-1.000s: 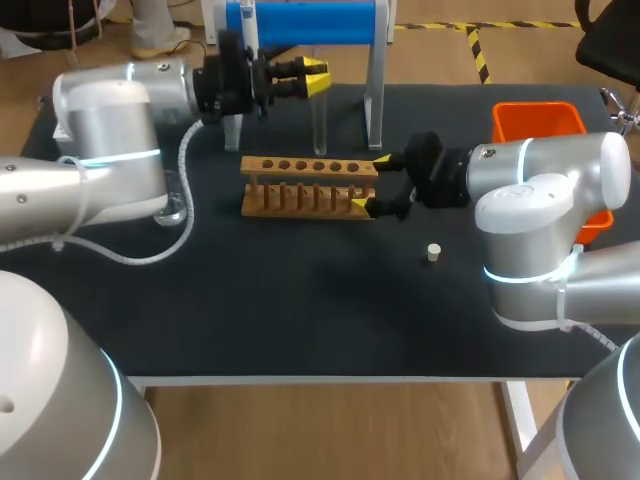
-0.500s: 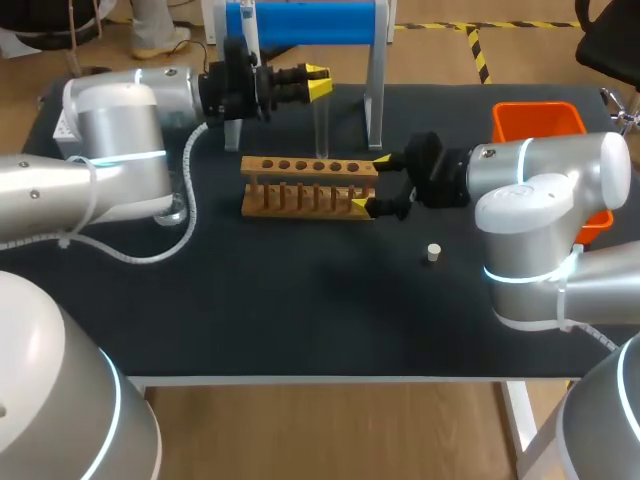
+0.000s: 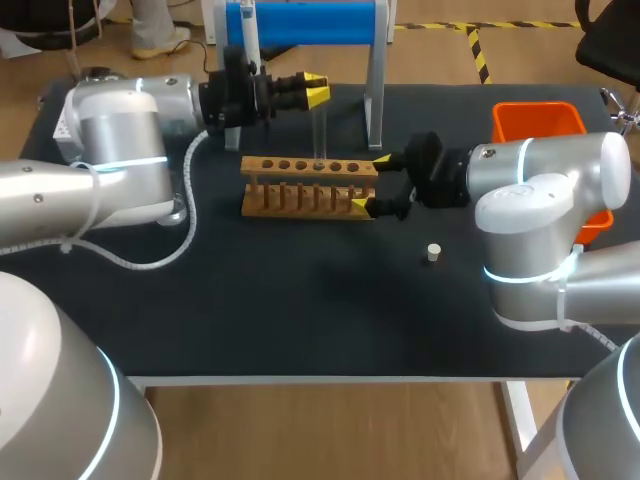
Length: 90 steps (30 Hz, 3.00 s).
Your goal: Invert the test tube, pick up the pipette, mount the tip to pipette, aspirate from beaker and dispense into the tube, eject the tip, return the pipette, and cap with the stopper.
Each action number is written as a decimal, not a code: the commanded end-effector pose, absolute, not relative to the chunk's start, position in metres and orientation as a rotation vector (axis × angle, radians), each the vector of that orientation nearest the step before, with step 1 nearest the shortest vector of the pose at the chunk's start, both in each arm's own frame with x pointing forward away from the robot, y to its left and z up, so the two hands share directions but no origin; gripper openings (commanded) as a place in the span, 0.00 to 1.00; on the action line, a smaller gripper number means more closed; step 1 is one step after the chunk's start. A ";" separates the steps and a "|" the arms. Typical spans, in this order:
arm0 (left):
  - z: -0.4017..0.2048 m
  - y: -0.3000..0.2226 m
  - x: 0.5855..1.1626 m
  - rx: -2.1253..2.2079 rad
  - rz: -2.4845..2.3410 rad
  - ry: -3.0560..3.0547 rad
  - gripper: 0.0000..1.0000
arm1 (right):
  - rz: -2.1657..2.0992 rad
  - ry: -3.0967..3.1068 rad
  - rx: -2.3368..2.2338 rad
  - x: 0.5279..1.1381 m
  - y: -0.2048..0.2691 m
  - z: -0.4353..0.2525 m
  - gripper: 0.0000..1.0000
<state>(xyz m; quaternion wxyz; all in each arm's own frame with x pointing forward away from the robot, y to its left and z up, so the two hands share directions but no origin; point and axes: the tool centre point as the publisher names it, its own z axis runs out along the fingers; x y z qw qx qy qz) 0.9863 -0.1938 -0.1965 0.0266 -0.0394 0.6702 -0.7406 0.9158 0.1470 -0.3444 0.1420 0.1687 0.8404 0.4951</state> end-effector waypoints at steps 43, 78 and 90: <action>-0.234 -0.188 0.990 -0.125 -2.091 2.304 0.00 | 1.428 2.429 0.486 0.916 0.146 -0.344 1.00; -0.263 -0.186 0.989 -0.140 -2.119 2.254 0.00 | 1.428 2.429 0.486 0.916 0.146 -0.344 1.00; -0.272 -0.186 0.991 -0.157 -2.123 2.254 0.00 | 1.428 2.429 0.486 0.916 0.146 -0.344 1.00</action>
